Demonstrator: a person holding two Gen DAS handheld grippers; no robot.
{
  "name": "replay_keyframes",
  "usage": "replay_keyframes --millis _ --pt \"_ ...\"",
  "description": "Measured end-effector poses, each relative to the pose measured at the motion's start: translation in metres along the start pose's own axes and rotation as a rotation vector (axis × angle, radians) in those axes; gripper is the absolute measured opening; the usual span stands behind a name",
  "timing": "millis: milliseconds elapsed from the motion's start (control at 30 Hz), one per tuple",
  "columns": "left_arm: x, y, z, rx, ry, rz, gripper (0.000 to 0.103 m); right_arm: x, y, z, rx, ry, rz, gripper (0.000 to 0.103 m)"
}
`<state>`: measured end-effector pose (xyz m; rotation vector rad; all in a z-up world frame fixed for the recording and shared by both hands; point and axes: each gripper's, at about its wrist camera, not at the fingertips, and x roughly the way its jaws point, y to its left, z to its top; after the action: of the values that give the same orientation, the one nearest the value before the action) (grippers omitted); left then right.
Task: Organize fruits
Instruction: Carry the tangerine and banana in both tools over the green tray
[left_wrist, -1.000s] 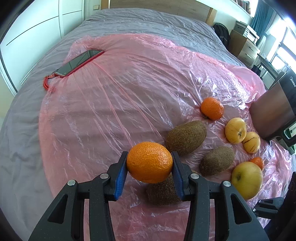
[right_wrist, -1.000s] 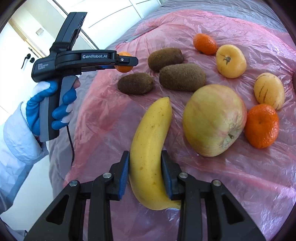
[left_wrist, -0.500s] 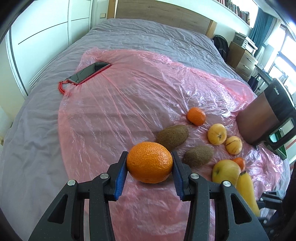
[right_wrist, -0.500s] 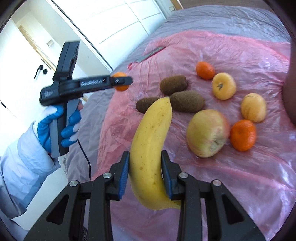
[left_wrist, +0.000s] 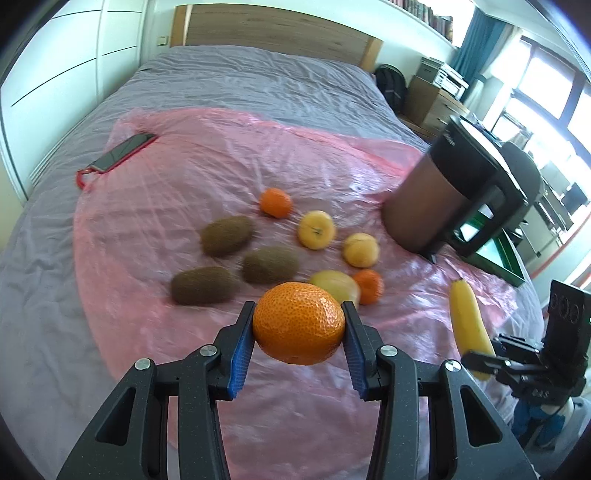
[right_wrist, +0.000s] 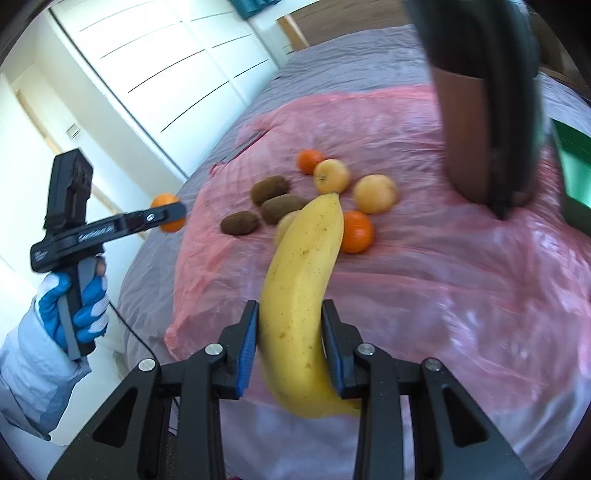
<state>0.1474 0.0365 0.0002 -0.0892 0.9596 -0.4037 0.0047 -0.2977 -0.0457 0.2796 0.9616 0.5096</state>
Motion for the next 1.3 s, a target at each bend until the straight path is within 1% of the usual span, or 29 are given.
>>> replay_keyframes --millis 333,533,667,833,933,1100,1300 --pt "-0.004 -0.09 -0.008 0.108 0.042 -0.085 0.039 -0.067 -0.063 -0.019 0.124 -0.118 -0.109 0.009" --pt "0.005 -0.147 -0.007 0.178 0.07 -0.159 0.039 -0.102 -0.098 -0.021 0.18 -0.186 -0.162 0.009" --pt "0.017 -0.19 -0.002 0.231 0.091 -0.21 0.039 -0.123 -0.123 -0.019 0.205 -0.226 -0.2 0.009" --pt "0.036 -0.24 0.008 0.288 0.125 -0.29 0.039 -0.145 -0.154 -0.012 0.237 -0.266 -0.258 0.009" --pt "0.049 -0.269 0.017 0.325 0.138 -0.323 0.039 -0.154 -0.172 -0.007 0.245 -0.281 -0.287 0.009" --pt "0.07 -0.315 0.037 0.372 0.143 -0.359 0.039 -0.165 -0.209 0.01 0.256 -0.311 -0.335 0.009" --pt "0.109 -0.363 0.062 0.418 0.143 -0.365 0.039 -0.168 -0.252 0.034 0.269 -0.34 -0.389 0.009"
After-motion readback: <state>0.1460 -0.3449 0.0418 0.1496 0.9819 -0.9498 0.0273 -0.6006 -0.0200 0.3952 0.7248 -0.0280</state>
